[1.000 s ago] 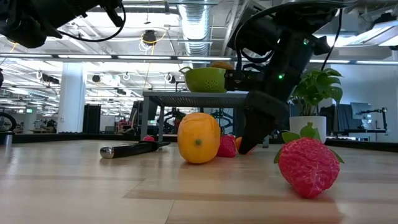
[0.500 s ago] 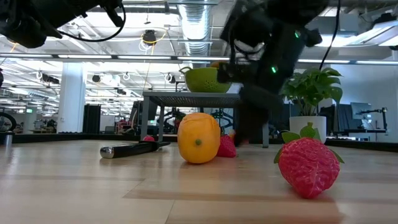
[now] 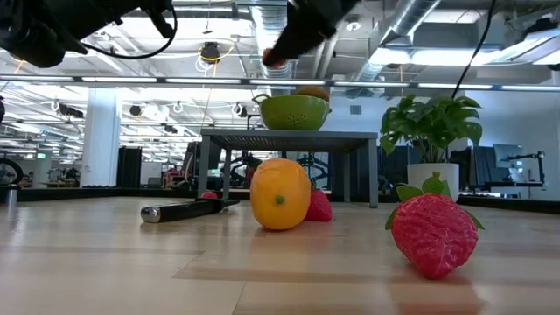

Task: Pick & Place Fruit
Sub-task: Put the peach into the green strainer bowl on the shelf

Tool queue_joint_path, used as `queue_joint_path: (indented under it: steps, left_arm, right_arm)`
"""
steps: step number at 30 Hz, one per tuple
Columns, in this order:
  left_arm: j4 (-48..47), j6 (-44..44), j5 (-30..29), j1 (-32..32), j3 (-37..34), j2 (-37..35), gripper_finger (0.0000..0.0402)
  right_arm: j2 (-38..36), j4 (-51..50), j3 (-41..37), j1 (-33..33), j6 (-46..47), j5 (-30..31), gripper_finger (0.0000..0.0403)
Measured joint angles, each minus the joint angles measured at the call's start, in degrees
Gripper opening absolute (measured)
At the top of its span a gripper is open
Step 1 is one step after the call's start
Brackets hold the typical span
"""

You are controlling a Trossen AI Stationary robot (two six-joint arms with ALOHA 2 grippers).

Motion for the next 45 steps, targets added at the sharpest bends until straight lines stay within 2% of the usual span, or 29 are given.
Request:
queue_joint_path:
  steps: [7,15,24,28,37,45]
  left_arm:
    - [0.0,0.0,0.0,0.0,0.0,-0.2,0.0106]
    - [0.1,0.0,-0.2,0.0,0.0,-0.2,0.0106]
    - [0.1,0.0,-0.2,0.0,0.0,-0.2,0.0106]
    - [0.1,0.0,-0.2,0.0,0.0,-0.2,0.0106]
    - [0.1,0.0,-0.2,0.0,0.0,-0.2,0.0106]
    - [0.1,0.0,-0.1,0.0,0.0,-0.2,0.0106]
  right_arm:
    - [-0.1,0.9,9.1,-8.2,-4.0,2.9,0.0107]
    - [0.0,0.9,10.6,-18.5,-2.1,2.6,0.0108]
    - [0.0,1.5,10.6,-26.5,2.0,-5.6,0.0108]
    - [0.0,1.5,10.6,-28.5,4.7,-7.8,0.0108]
    - [1.5,2.5,10.7,-28.8,5.1,-8.0,0.0114]
    - [1.8,2.4,10.7,-29.5,7.0,-7.9,0.0159]
